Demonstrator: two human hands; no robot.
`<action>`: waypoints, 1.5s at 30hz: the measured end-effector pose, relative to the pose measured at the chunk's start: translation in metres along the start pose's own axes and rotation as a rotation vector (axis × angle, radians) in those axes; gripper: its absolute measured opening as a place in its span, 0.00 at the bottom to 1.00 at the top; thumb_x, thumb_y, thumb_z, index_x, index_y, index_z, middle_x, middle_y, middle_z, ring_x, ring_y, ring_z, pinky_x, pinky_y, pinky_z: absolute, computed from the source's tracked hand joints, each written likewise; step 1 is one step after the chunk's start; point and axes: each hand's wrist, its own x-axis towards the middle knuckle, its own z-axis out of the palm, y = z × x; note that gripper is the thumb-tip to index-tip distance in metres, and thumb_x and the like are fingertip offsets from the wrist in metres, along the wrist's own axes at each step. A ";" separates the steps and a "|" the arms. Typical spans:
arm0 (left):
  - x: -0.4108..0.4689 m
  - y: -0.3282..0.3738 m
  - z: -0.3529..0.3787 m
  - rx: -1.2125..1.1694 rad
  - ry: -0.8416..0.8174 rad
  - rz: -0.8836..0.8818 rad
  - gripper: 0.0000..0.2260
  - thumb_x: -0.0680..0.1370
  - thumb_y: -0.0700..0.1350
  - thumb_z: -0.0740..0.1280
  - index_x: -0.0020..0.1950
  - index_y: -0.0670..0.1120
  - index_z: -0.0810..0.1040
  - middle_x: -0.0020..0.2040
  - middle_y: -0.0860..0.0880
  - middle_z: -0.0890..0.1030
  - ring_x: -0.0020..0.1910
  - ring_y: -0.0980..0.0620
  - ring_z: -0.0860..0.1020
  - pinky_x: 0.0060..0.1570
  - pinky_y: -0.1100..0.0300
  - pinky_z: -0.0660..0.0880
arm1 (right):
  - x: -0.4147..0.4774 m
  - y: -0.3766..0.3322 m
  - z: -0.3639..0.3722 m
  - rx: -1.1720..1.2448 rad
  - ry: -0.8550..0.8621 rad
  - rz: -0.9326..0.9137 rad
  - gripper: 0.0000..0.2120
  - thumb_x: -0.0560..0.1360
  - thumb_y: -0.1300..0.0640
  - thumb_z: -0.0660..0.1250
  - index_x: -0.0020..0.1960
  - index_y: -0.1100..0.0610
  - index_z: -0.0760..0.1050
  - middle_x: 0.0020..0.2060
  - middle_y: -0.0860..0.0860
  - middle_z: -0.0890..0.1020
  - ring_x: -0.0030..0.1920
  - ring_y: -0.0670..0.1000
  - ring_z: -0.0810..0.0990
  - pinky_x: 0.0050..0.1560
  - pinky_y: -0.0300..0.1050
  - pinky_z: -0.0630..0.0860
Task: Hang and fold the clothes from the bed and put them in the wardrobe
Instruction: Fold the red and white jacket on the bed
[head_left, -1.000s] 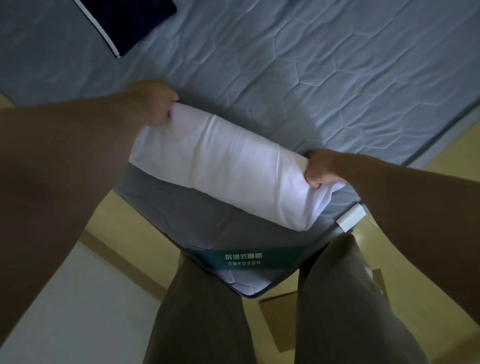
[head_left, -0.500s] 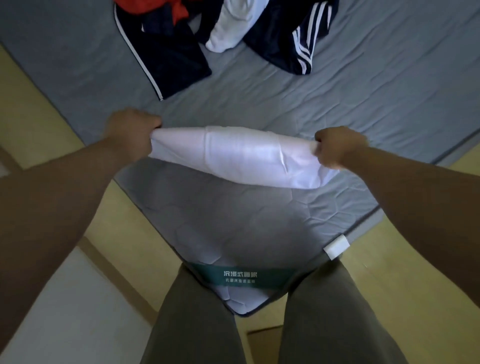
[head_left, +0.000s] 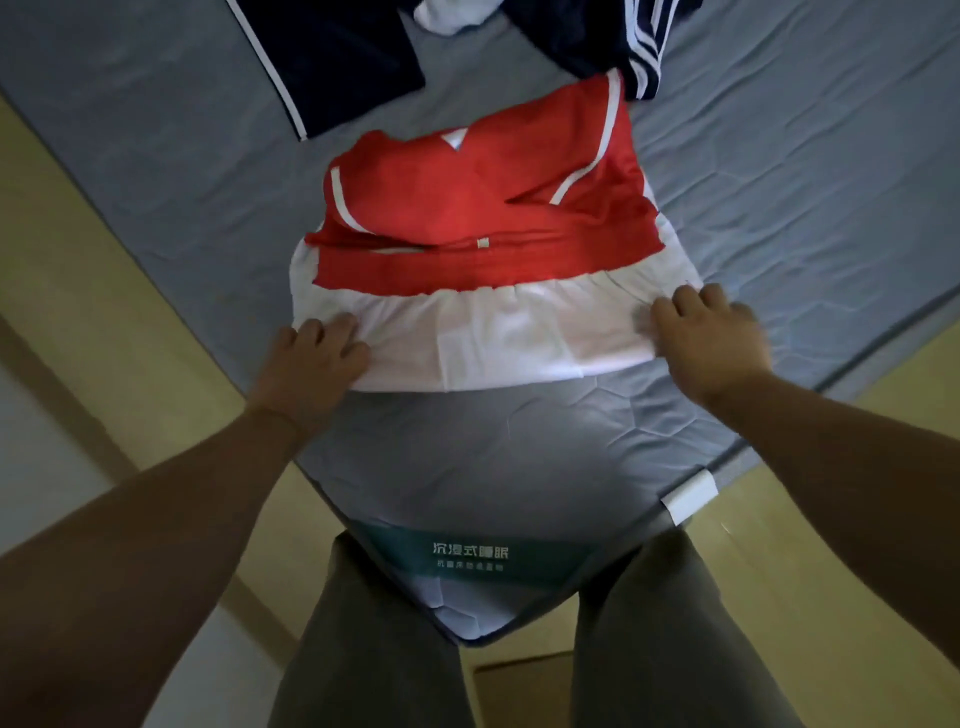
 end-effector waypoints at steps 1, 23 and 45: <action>-0.003 0.010 0.008 -0.020 -0.087 -0.005 0.14 0.66 0.35 0.75 0.51 0.41 0.80 0.64 0.35 0.76 0.46 0.35 0.77 0.43 0.43 0.73 | -0.004 -0.005 0.013 0.013 -0.075 0.005 0.18 0.73 0.64 0.66 0.62 0.60 0.70 0.56 0.60 0.76 0.57 0.64 0.74 0.50 0.58 0.74; 0.089 0.013 -0.027 -0.313 -0.197 -0.293 0.16 0.73 0.59 0.68 0.52 0.49 0.80 0.47 0.47 0.82 0.52 0.42 0.78 0.60 0.46 0.69 | 0.086 -0.046 -0.041 0.083 -0.059 0.055 0.18 0.70 0.54 0.65 0.60 0.54 0.75 0.55 0.58 0.80 0.62 0.63 0.71 0.66 0.60 0.63; 0.099 -0.003 -0.071 -0.765 0.067 -0.360 0.08 0.78 0.53 0.66 0.51 0.50 0.76 0.41 0.51 0.79 0.41 0.49 0.79 0.40 0.57 0.71 | 0.092 -0.069 -0.082 0.561 -0.135 -0.074 0.13 0.76 0.58 0.65 0.60 0.57 0.75 0.59 0.60 0.76 0.62 0.63 0.74 0.60 0.57 0.74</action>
